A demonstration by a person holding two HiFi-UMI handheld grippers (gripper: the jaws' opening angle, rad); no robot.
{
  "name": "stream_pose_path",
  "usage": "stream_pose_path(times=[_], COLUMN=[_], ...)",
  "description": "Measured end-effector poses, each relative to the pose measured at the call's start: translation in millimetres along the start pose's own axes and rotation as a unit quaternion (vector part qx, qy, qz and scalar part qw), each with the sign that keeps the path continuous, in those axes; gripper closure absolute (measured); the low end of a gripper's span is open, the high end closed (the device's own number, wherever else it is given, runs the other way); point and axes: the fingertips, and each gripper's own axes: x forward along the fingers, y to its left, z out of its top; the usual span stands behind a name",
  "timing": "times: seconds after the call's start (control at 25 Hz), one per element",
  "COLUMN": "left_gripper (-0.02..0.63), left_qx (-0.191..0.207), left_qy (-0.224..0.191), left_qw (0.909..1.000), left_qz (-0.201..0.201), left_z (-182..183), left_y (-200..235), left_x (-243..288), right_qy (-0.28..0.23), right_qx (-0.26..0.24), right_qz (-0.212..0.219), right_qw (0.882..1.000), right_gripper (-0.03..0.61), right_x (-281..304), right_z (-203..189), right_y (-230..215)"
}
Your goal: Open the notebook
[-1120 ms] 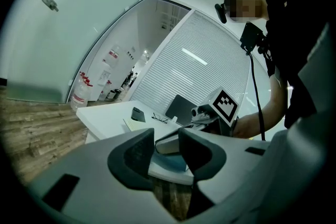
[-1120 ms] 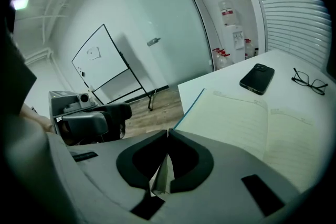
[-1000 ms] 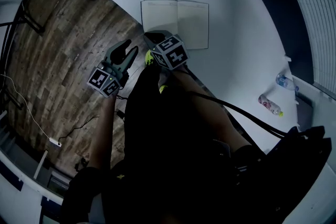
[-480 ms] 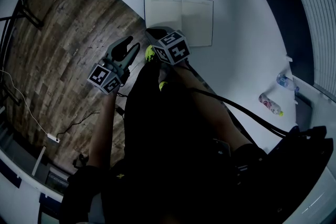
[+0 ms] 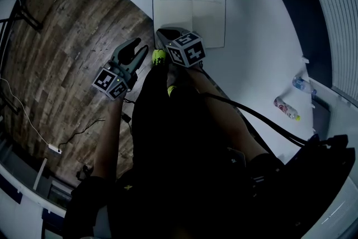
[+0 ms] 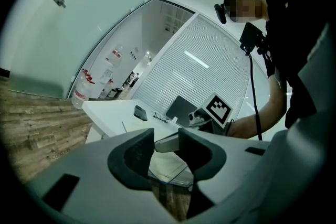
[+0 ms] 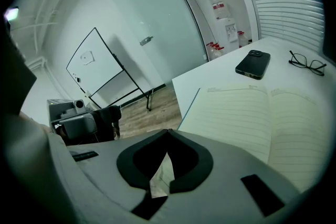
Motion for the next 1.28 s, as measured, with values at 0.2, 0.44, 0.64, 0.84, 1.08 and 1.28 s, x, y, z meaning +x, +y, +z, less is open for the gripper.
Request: stream_pose_path(times=[0.2, 0.44, 0.64, 0.84, 1.08, 1.28], left_gripper=[0.48, 0.48, 0.507, 0.579, 0.6, 0.601], left_qx=[-0.001, 0.0, 0.007, 0.012, 0.012, 0.002], left_qy=[0.0, -0.003, 0.002, 0.002, 0.007, 0.019], left_qw=[1.0, 1.0, 0.9998, 0.999, 0.998, 0.9974], left_qz=[-0.004, -0.009, -0.017, -0.043, -0.061, -0.07], left_z=[0.0, 3.9, 8.7, 16.6, 20.0, 13.2], left_y=[0.4, -2.1, -8.3, -28.5, -57.1, -80.1], left_x=[4.2, 12.4, 18.0, 24.5, 28.8, 30.7], right_qy=[-0.003, -0.01, -0.021, -0.047, -0.074, -0.1], right_qx=[0.01, 0.01, -0.005, -0.014, -0.012, -0.028], right_qz=[-0.006, 0.004, 0.02, 0.032, 0.031, 0.028], right_qw=[1.0, 1.0, 1.0, 0.998, 0.997, 0.994], right_gripper=[0.558, 0.558, 0.558, 0.558, 0.558, 0.558], right_x=[-6.3, -9.6, -19.2, -40.3, -68.4, -95.7], right_z=[1.6, 3.6, 6.2, 12.1, 11.4, 12.1], right_y=[-7.3, -4.4, 2.4, 10.3, 17.3, 29.6])
